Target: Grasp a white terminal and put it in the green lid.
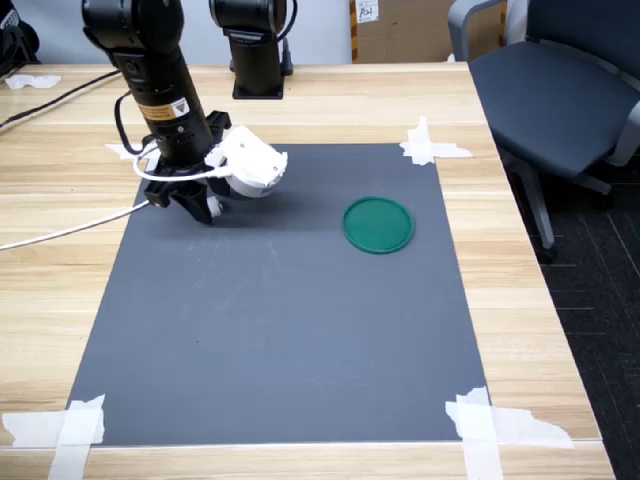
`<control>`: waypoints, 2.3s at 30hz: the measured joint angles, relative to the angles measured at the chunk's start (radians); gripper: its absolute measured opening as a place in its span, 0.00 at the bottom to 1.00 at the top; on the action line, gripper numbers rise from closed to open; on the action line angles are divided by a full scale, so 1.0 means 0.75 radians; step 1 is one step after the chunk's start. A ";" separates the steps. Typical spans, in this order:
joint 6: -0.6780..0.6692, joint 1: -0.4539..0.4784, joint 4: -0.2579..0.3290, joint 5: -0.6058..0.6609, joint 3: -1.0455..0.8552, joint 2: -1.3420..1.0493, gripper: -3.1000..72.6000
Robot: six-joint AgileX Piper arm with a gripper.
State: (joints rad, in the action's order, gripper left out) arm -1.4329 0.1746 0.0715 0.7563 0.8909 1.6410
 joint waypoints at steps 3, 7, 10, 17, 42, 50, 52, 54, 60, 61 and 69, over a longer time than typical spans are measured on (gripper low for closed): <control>0.048 0.000 -0.037 -0.001 0.000 0.001 0.70; 0.075 0.000 -0.042 0.010 0.000 0.018 0.69; 0.095 0.000 -0.044 0.026 0.000 0.035 0.68; 0.119 0.000 -0.051 0.034 0.002 0.039 0.61; 0.161 -0.001 -0.002 0.038 0.002 -0.076 0.51; 0.153 -0.001 0.189 0.069 0.002 -0.194 0.51; 0.137 -0.005 0.255 0.080 0.002 -0.214 0.51; 0.131 -0.035 0.283 0.086 0.002 -0.227 0.51; 0.293 -0.241 0.256 0.103 0.002 -0.236 0.51; 0.326 -0.281 0.252 0.103 0.002 -0.237 0.51; 0.571 -0.580 0.225 0.056 0.002 -0.237 0.51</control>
State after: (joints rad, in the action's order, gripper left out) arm -1.0049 -0.2605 0.2405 0.7980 0.8921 1.4634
